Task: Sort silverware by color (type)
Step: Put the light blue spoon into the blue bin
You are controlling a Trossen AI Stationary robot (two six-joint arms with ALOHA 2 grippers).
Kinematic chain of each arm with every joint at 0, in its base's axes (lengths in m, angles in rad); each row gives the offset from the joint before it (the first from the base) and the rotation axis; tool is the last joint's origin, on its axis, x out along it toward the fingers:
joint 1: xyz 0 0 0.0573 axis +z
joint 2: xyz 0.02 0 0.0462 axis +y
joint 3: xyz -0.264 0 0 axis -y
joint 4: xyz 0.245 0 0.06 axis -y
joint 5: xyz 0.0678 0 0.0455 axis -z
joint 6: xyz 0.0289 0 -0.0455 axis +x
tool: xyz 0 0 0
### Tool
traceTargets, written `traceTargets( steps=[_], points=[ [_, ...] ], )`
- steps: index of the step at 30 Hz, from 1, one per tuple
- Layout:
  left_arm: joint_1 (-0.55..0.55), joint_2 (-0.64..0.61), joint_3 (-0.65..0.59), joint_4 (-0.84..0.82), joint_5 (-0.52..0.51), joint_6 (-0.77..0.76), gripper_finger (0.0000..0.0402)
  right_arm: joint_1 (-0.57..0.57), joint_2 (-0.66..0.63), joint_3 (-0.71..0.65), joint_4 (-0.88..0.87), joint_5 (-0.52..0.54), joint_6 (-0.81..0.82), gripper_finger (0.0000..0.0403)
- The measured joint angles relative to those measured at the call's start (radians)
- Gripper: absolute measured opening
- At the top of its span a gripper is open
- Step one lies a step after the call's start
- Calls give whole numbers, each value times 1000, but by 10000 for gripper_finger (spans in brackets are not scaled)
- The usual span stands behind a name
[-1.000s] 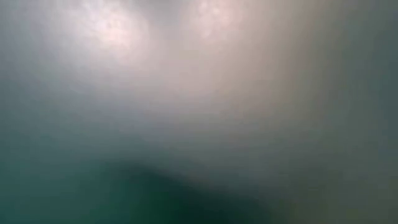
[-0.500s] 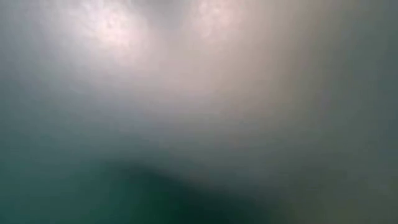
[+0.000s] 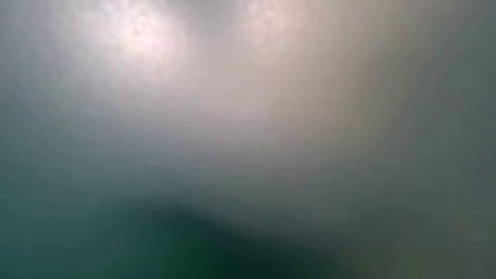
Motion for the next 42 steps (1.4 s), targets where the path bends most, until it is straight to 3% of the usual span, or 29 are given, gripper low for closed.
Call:
traceTargets(
  steps=[3, 10, 15, 21, 30, 42],
  points=[
    [1, 0, 0, -1, -15, 0, 125, 0, 0, -1, 4, -10, 3, 25],
    [1, -2, 0, -26, -52, -2, 125, 0, -39, -3, 9, -11, 36, 22],
    [2, -21, -1, -61, -88, -4, 125, -1, -121, 33, 114, 78, 57, 20],
    [1, -47, -1, -129, -137, -5, 125, 0, -209, 37, 465, 75, 34, 19],
    [1, -99, -4, -246, -266, -12, 125, 1, -211, 39, 972, 59, -119, 19],
    [10, -149, -17, -421, -412, -88, 125, 10, -117, 39, 1249, 7, -184, 18]
  ],
)
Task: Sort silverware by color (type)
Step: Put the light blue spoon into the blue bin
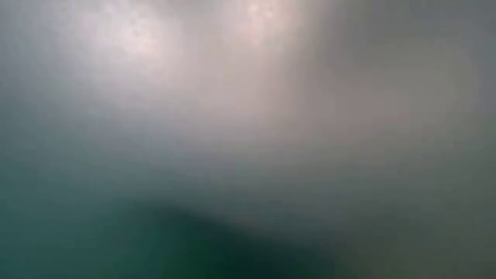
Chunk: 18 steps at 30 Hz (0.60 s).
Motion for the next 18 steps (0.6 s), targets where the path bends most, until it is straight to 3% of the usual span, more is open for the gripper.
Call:
traceTargets(
  steps=[5, 11, 18],
  points=[
    [14, -39, -13, -51, -108, 11, 125, 6, 78, 0, 180, -7, -47, 18],
    [69, -106, -117, 15, -174, 75, 125, 4, 172, 1, 407, -19, -160, 18],
    [157, -208, -318, 358, -191, 253, 125, -25, 254, 1, 629, -2, -286, 18]
  ],
)
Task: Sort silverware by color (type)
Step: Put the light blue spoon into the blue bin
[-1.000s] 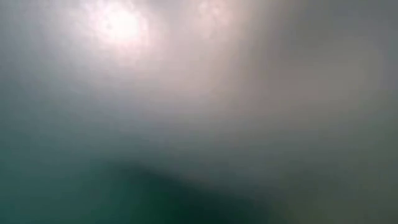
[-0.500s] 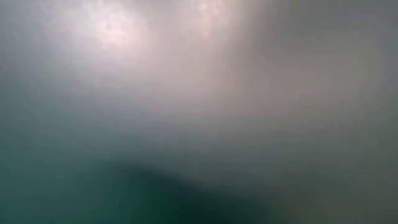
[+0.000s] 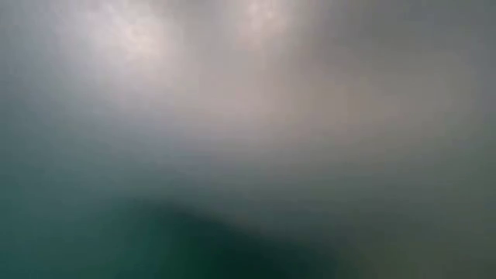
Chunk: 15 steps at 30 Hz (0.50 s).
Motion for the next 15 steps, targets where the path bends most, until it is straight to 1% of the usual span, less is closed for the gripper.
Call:
traceTargets(
  steps=[4, 11, 15],
  points=[
    [33, -59, -106, 187, 5, 72, 125, -22, 19, 6, 24, 19, -19, 18],
    [45, -126, -275, 530, 12, 178, 125, -26, 24, 21, 26, 12, -72, 18],
    [49, -132, -325, 653, 9, 202, 125, -26, 24, 33, 20, -18, -77, 18]
  ],
)
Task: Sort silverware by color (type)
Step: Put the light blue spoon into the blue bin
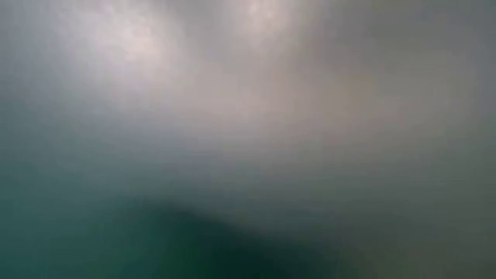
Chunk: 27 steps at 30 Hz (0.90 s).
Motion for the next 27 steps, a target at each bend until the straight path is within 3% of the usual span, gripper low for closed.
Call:
traceTargets(
  steps=[12, 15, 19, 24, 27],
  points=[
    [1, 0, -17, 112, 3, 7, 123, 31, -1, 14, 0, -8, -45, 18],
    [1, 1, -17, 112, 3, 7, 103, 32, -1, 14, 0, -9, -47, 18],
    [1, 1, -17, 107, 9, -10, 34, 31, -1, 14, -4, -8, -58, 18],
    [1, 0, -17, 94, 19, -31, 33, 34, -1, 14, -12, -6, -28, 22],
    [2, -12, -17, 56, 47, -53, 33, 32, -14, 14, -57, 1, 41, 46]
  ],
)
